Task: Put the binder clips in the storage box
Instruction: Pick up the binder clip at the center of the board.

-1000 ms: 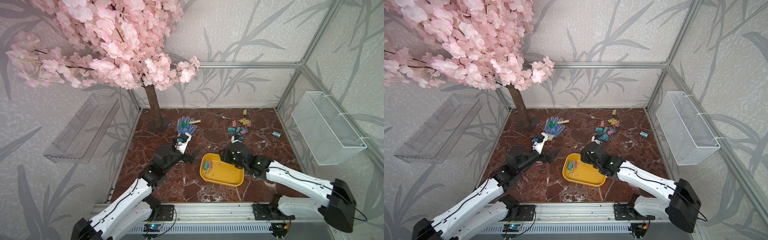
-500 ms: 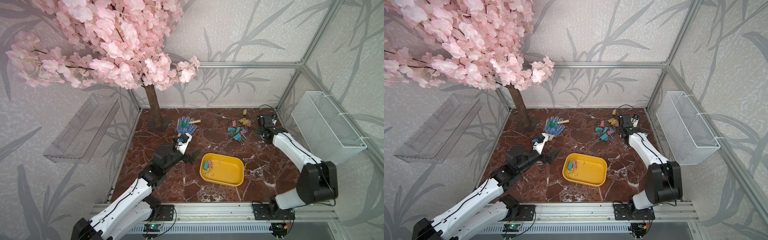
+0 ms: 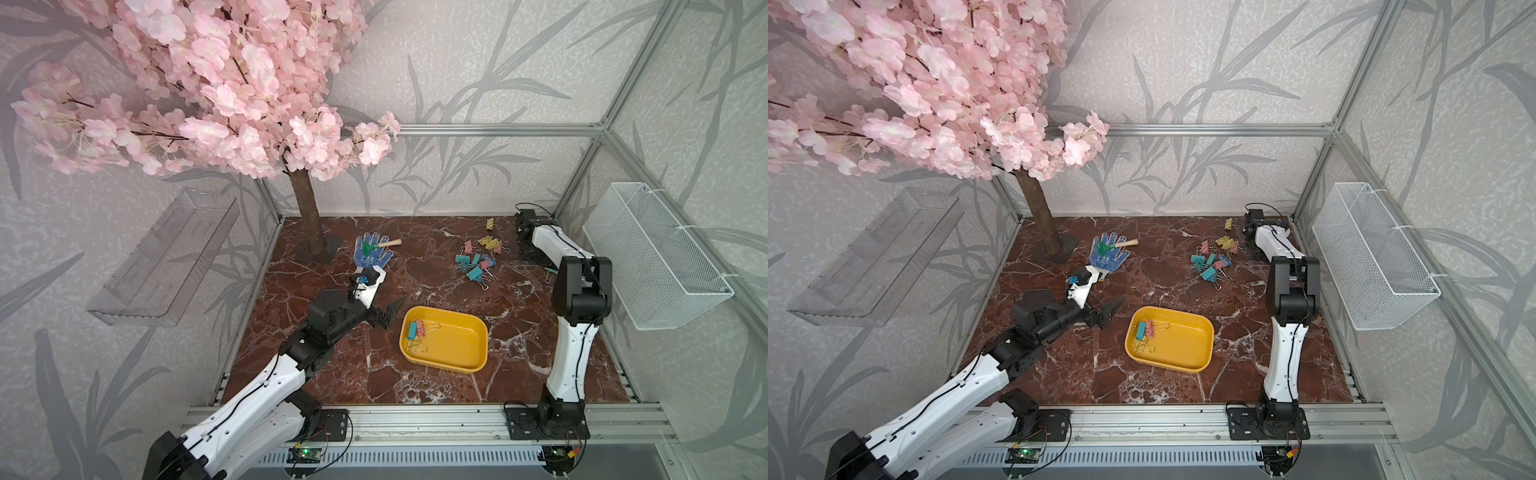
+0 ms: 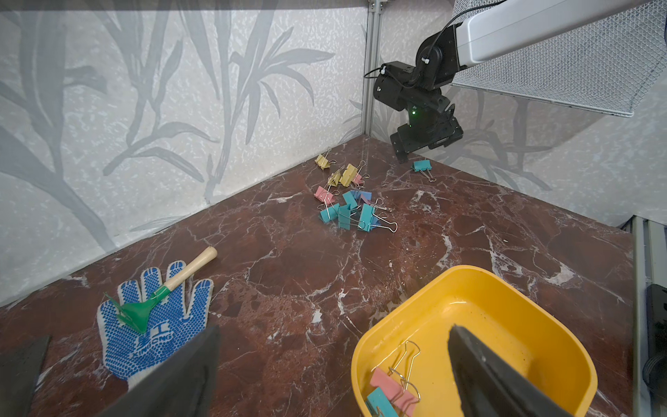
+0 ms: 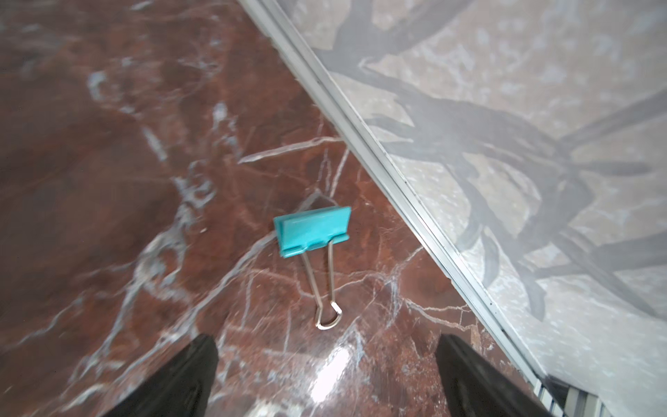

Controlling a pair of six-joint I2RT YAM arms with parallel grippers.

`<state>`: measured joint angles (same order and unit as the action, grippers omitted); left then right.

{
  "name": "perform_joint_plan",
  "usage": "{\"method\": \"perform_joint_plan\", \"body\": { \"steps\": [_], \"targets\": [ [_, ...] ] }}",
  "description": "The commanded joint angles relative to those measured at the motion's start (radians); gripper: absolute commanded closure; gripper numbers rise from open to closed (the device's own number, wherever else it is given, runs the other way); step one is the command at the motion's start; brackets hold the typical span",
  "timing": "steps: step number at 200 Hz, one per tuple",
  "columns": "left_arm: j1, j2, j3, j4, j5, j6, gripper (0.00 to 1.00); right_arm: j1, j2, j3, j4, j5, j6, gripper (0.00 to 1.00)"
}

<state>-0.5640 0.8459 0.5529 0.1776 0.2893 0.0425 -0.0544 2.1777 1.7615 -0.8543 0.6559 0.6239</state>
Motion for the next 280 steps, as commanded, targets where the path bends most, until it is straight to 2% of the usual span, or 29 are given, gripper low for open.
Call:
{"method": "perform_joint_plan", "body": {
  "steps": [1, 55, 89, 119, 146, 174, 189, 223, 280],
  "targets": [
    [-0.005, 0.004, -0.018, 0.037, 0.031, -0.017, 0.0, -0.042, 0.036, 0.038, -0.048, -0.105, 0.062, 0.01],
    [-0.006, 0.006, -0.02, 0.04, 0.028, -0.014, 0.0, -0.142, 0.072, 0.114, -0.109, -0.294, 0.089, 0.01],
    [-0.006, 0.005, -0.02, 0.036, 0.027, -0.012, 0.0, -0.217, 0.112, 0.167, -0.131, -0.441, 0.04, 0.01],
    [-0.006, 0.004, -0.02, 0.034, 0.025, -0.01, 0.0, -0.259, 0.157, 0.254, -0.188, -0.467, -0.011, 0.01],
    [-0.005, 0.003, -0.019, 0.033, 0.025, -0.007, 0.0, -0.279, 0.213, 0.346, -0.217, -0.521, -0.112, 0.0],
    [-0.006, 0.002, -0.018, 0.029, 0.019, -0.003, 0.0, -0.279, 0.302, 0.519, -0.334, -0.52, -0.177, 0.05],
    [-0.006, 0.003, -0.019, 0.028, 0.014, -0.001, 0.0, -0.278, 0.35, 0.605, -0.402, -0.563, -0.204, 0.05],
    [-0.006, 0.005, -0.017, 0.021, 0.009, 0.004, 0.0, -0.278, 0.366, 0.63, -0.419, -0.59, -0.229, 0.05],
    [-0.007, -0.001, -0.015, 0.017, 0.001, 0.006, 0.0, -0.282, 0.377, 0.638, -0.479, -0.637, -0.24, 0.27]
  ]
}}
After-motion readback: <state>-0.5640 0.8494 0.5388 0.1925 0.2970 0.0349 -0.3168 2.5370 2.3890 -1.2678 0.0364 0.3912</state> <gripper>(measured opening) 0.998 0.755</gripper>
